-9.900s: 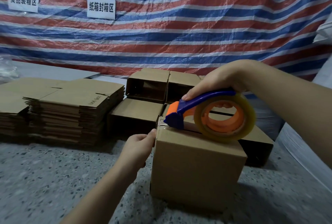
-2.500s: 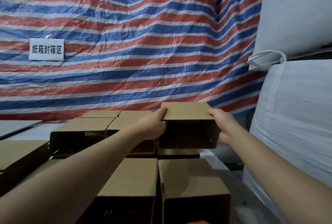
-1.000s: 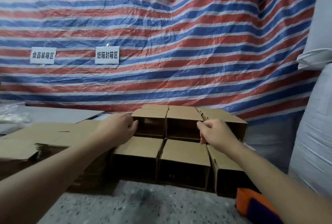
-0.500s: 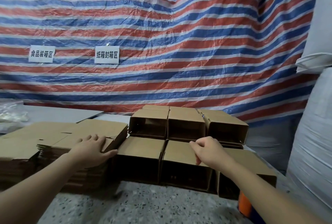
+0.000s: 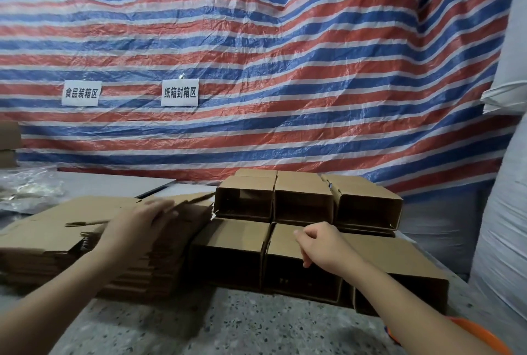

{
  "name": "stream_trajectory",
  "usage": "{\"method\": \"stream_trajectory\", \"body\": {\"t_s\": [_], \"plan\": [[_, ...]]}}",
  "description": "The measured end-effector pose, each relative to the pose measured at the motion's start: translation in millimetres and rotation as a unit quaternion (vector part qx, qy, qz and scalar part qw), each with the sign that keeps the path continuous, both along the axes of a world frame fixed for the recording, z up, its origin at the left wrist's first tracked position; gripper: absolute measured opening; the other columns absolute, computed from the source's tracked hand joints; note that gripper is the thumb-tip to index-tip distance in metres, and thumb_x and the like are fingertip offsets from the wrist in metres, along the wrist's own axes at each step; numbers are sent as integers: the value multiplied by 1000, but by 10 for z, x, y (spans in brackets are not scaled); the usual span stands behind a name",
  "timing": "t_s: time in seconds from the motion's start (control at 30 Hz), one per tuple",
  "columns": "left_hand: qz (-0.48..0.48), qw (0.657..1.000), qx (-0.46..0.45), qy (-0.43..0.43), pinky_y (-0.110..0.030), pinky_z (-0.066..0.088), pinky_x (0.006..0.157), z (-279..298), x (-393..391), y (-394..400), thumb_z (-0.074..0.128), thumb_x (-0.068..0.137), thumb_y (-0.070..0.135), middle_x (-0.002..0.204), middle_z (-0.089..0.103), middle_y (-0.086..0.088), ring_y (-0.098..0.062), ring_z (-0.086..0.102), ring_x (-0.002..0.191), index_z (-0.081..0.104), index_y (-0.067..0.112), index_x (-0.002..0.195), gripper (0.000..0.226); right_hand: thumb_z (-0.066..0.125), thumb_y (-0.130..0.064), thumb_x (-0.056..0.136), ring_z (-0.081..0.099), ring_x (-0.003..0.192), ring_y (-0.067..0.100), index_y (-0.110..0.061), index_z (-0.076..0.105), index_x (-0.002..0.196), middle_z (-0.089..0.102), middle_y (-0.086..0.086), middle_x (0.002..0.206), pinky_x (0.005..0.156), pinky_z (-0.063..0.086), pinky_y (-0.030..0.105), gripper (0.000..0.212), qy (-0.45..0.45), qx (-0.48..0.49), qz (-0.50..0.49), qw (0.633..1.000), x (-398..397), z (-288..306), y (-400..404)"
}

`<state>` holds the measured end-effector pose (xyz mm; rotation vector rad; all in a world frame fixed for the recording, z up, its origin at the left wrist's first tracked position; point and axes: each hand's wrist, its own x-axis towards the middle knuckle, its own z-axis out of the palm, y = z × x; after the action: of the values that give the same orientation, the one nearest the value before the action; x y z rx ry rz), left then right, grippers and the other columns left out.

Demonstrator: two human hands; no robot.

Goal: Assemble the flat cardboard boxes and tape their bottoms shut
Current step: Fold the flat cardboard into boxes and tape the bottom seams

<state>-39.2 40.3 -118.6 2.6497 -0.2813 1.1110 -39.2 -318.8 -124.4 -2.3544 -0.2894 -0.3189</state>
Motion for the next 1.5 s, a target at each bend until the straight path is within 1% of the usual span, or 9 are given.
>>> {"method": "stream_trajectory", "body": {"t_s": [0.1, 0.2, 0.33, 0.5, 0.7, 0.87, 1.0, 1.17, 1.5], "plan": [[-35, 982, -99, -157, -42, 49, 78, 354, -236, -42, 62, 94, 9, 117, 67, -16, -35, 64, 96, 69, 6, 116, 23, 50, -37, 103, 68, 57, 6, -16, 63, 64, 67, -4, 56, 66, 53, 25, 47, -2, 17, -3, 1000, 8, 104, 31], [-56, 953, -203, -216, -33, 44, 70, 725, -494, -104, 58, 98, 17, 96, 68, -6, -23, 59, 85, 69, 11, 110, 17, 50, -42, 102, 71, 75, 16, -15, 67, 70, 73, 0, 69, 84, 58, 41, 45, -14, 82, -19, 996, 31, 270, 46], [-127, 933, -295, -161, -39, 49, 73, 1026, -732, -312, 51, 101, 38, 85, 66, 3, -16, 58, 81, 67, 24, 100, 21, 45, -52, 101, 64, 107, 22, -16, 67, 96, 70, 4, 105, 101, 50, 44, 42, -23, 230, -17, 973, 48, 593, 20], [-229, 863, -449, -33, -42, 53, 84, 1141, -846, -754, 51, 93, 52, 92, 66, -6, -22, 63, 93, 65, 22, 94, 33, 37, -73, 93, 45, 137, 26, -24, 45, 144, 49, 2, 149, 116, 32, 49, 71, -44, 335, 24, 941, -38, 948, -27], [-270, 834, -482, 8, -38, 54, 82, 1140, -761, -1191, 52, 92, 55, 94, 67, -1, -16, 64, 92, 64, 24, 96, 33, 57, -78, 79, 71, 100, 22, -24, 67, 115, 78, -4, 101, 76, 53, 39, 66, -42, 416, 3, 908, -311, 1121, -221], [-171, 864, -473, 34, -26, 42, 66, 898, -527, -1397, 51, 93, 58, 85, 59, 15, -1, 53, 79, 58, 28, 87, 31, 64, -74, 79, 73, 89, 22, -20, 69, 105, 78, -2, 85, 76, 56, 39, 60, -77, 430, -95, 895, -481, 874, -423], [-188, 819, -529, 118, -22, 35, 63, 459, -424, -1617, 52, 94, 58, 89, 58, 14, -3, 52, 82, 55, 30, 87, 28, 63, -67, 83, 71, 95, 25, -21, 69, 102, 78, 0, 89, 90, 56, 48, 50, -53, 435, -131, 889, -628, 461, -505], [-197, 820, -520, 138, -28, 46, 66, 26, -444, -1728, 62, 87, 57, 97, 67, 1, -16, 62, 92, 62, 27, 98, 31, 60, -71, 83, 68, 105, 29, -16, 65, 116, 75, 6, 104, 102, 49, 55, 65, 7, 449, -160, 879, -744, 55, -567], [-192, 804, -533, 179, -32, 50, 66, -245, -509, -1739, 67, 84, 54, 92, 68, 2, -16, 64, 89, 67, 29, 93, 26, 61, -55, 92, 70, 96, 37, -6, 68, 105, 73, 20, 100, 99, 50, 57, 51, 33, 437, -188, 879, -818, -160, -616]]}}
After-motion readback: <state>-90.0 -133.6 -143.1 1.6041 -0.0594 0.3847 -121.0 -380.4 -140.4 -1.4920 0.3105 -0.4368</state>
